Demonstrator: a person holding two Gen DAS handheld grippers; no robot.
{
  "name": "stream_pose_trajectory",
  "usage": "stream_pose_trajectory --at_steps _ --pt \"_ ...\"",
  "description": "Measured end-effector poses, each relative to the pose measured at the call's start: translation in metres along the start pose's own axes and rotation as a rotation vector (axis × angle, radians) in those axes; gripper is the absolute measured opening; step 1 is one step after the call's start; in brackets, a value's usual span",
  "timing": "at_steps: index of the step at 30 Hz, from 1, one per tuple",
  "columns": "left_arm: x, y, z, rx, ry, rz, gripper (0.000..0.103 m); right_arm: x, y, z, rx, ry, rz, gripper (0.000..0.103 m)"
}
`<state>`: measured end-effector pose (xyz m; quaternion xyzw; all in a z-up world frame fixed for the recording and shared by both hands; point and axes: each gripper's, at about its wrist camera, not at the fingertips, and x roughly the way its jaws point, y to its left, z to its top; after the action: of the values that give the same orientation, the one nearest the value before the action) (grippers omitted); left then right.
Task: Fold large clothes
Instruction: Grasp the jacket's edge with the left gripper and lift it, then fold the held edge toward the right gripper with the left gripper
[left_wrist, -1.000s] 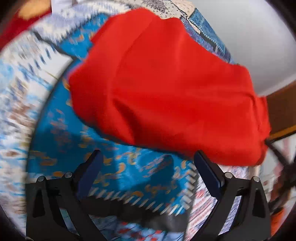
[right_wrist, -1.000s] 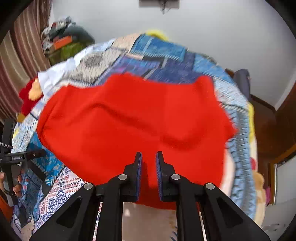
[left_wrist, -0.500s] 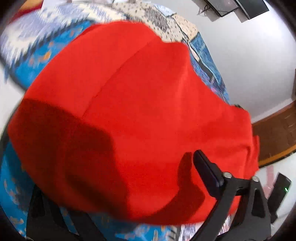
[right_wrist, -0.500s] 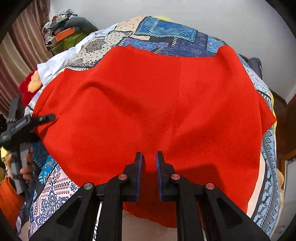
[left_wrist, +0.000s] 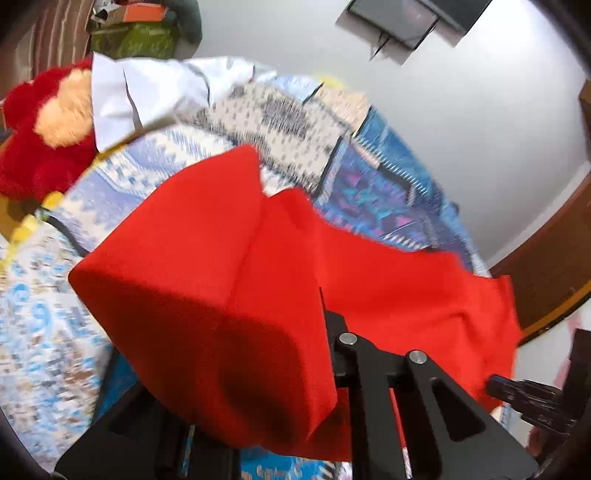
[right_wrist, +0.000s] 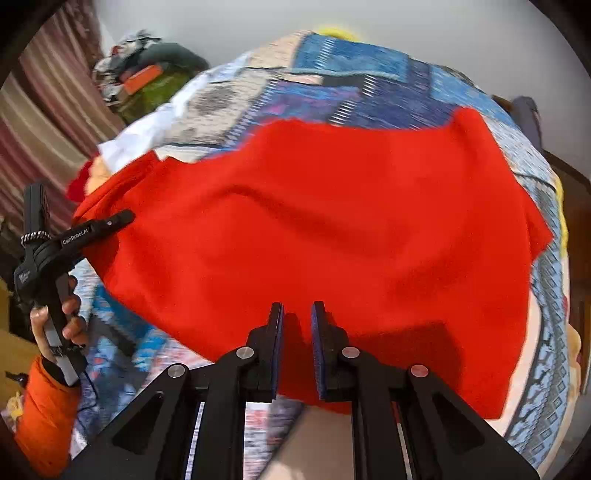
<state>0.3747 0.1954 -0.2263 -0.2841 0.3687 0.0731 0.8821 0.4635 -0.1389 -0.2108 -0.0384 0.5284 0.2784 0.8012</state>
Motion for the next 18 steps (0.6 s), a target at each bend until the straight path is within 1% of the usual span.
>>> stream_pose_trajectory --at_steps 2,4,7,9,10,12,14,18 --pt "-0.020 0.003 -0.002 0.018 -0.018 0.002 0.013 -0.003 0.022 0.004 -0.030 -0.007 0.027 0.010" --pt "-0.038 0.009 -0.008 0.035 -0.031 0.021 0.013 -0.001 0.047 0.006 -0.066 -0.013 0.052 0.010" --pt "-0.054 0.019 -0.015 0.054 -0.050 0.066 0.013 0.013 0.083 0.008 -0.096 0.001 0.100 0.010" --pt "-0.059 0.031 -0.020 0.052 -0.054 0.101 0.013 0.035 0.101 0.007 -0.085 0.048 0.149 0.010" --pt "-0.061 0.036 -0.022 0.050 -0.053 0.107 0.013 0.046 0.107 0.004 -0.080 0.078 0.157 0.010" --pt "-0.063 0.045 -0.027 0.054 -0.056 0.139 0.013 0.073 0.120 -0.003 -0.089 0.145 0.154 0.010" --pt "-0.064 0.049 -0.030 0.068 -0.060 0.156 0.013 0.095 0.130 -0.010 -0.113 0.197 0.148 0.010" --pt "-0.065 0.036 -0.031 0.126 -0.082 0.194 0.013 0.114 0.139 -0.021 -0.113 0.210 0.150 0.010"
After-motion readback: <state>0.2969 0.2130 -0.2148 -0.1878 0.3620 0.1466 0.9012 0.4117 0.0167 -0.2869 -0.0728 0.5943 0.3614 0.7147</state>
